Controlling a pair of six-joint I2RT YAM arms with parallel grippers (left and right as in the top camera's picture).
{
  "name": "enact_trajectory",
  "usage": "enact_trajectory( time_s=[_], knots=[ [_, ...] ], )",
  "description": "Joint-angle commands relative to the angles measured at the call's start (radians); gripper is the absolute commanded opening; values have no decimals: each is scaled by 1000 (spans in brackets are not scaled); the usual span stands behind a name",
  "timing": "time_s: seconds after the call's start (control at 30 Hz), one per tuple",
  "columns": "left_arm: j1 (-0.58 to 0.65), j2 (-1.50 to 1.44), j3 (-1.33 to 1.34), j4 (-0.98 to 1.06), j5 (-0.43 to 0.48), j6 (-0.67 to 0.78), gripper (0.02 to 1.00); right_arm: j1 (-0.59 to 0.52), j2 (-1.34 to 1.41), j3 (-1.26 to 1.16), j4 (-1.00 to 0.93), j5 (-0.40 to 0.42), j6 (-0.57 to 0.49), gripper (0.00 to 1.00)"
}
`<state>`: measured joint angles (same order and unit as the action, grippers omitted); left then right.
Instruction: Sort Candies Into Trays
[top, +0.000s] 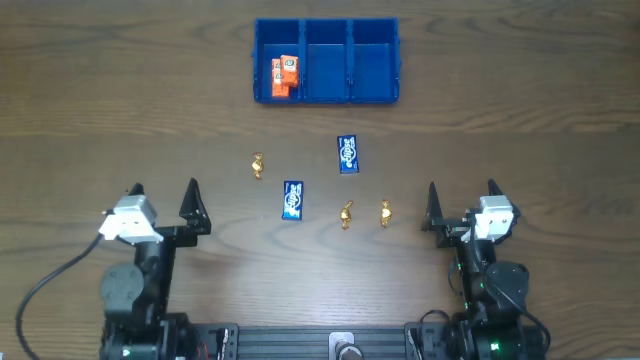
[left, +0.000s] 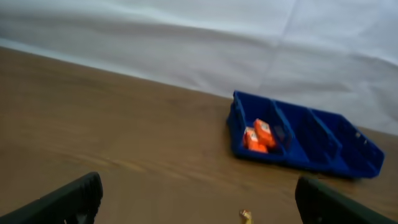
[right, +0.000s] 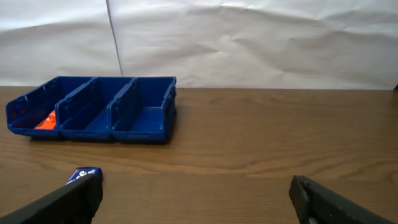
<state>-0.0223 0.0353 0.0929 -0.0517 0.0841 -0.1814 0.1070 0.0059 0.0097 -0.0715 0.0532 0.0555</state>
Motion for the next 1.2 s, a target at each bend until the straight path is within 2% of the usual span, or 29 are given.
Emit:
enact_trajectory(
  time_s=[0.03,0.57,0.6,0.8,0.9,0.97,1.1,1.2],
  knots=[
    [4,-32,-88,-19,21,17,998,2,-3,-2,-4,8,-12,998],
    [2,-31,-88,-18,20,17,998,2,-3,-2,-4,8,-11,998],
    [2,-31,-88,-18,20,17,996,2,-3,-2,12,-18,-7,998],
    [2,-31,-88,-18,20,17,998,2,-3,-2,33,-35,2,998],
    [2,-31,-88,-18,20,17,998,2,-3,-2,101,-157,184,998],
    [2,-31,-88,-18,20,17,998,4,8,18,121,-246,264,998],
    [2,-31,-88,-18,20,17,998,5,271,255,79,-392,297,998],
    [2,-31,-88,-18,20,17,996,7,536,499,-50,-423,296,998]
  ],
)
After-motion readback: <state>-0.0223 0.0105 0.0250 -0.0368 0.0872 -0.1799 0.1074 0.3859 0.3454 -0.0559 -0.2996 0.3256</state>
